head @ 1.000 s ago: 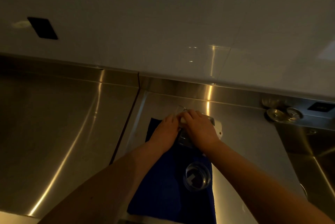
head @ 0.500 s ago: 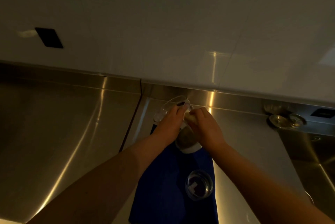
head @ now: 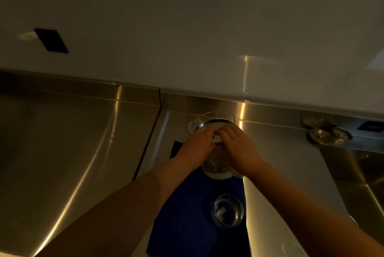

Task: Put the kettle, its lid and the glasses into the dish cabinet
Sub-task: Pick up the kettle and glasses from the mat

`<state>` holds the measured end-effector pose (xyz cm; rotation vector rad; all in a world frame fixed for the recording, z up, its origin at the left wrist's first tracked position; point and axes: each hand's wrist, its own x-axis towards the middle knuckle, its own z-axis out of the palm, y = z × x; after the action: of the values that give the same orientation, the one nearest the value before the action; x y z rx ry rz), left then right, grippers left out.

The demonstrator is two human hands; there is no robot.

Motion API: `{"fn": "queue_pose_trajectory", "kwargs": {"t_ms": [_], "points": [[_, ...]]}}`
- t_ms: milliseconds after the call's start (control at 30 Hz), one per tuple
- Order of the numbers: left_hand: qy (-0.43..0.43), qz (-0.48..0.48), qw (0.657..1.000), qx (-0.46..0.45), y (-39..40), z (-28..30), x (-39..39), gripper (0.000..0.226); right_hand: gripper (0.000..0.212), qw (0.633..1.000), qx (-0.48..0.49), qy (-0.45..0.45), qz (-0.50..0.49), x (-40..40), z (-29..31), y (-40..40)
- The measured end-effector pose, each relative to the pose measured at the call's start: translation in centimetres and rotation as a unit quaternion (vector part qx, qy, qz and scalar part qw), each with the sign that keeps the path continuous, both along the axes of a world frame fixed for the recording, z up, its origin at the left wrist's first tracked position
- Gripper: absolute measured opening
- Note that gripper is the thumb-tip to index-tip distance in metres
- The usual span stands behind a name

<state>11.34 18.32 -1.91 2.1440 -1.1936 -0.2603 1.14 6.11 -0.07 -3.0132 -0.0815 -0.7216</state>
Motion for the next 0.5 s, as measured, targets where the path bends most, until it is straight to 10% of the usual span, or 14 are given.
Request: {"fn": "queue_pose_trajectory", "kwargs": {"t_ms": [500], "points": [[-0.120,-0.101,0.985,0.065,0.0,0.5,-2.6,0.029,0.013,0.993,0.089,0.028,0.073,-3.3,0.0,-2.0]]}}
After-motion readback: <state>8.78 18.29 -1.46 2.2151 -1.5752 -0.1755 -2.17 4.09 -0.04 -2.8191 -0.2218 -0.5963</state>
